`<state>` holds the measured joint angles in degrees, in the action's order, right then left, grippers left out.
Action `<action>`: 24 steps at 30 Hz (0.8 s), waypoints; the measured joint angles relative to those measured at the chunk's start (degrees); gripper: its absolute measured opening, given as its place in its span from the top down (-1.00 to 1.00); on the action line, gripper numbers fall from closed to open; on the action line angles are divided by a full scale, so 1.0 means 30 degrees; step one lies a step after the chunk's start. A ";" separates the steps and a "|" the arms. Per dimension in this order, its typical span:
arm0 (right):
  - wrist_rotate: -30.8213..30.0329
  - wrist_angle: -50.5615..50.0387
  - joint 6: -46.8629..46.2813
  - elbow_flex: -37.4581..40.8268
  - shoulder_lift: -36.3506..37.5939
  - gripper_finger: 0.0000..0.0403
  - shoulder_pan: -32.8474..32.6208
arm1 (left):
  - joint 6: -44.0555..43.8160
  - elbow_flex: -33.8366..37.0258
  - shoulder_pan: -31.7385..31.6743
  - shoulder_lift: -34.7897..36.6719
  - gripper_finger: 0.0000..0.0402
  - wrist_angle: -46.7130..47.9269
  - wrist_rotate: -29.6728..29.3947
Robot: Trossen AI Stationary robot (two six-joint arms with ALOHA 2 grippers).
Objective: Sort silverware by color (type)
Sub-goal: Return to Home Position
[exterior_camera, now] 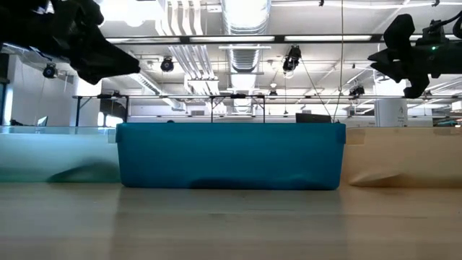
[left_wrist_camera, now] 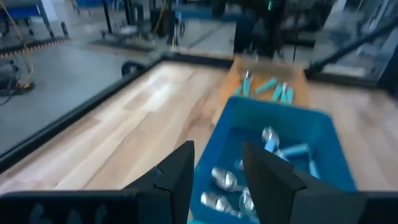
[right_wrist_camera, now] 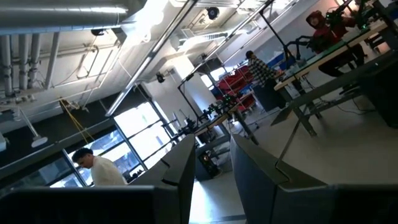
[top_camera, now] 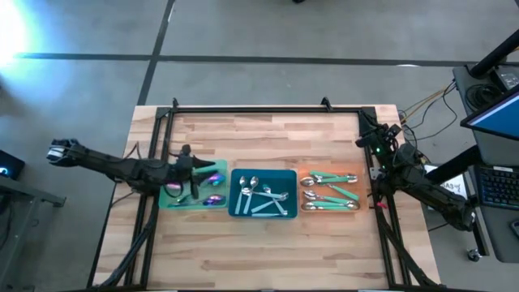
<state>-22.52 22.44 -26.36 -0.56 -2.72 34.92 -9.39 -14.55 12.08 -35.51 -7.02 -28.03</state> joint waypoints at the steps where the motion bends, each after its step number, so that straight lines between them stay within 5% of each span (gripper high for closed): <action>1: 0.0000 0.0000 -0.0003 0.0000 0.0000 0.54 0.0000 | 0.0046 0.0249 -0.0047 0.0455 0.40 -0.0298 0.0000; 24: 0.0000 0.0000 0.0005 0.0004 0.0000 0.54 0.0000 | 0.0391 0.4644 -0.2215 0.9108 0.40 0.0402 0.0029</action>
<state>-22.52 22.44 -26.35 -0.55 -2.72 34.92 -8.22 -0.62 5.44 -8.19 -5.82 -27.94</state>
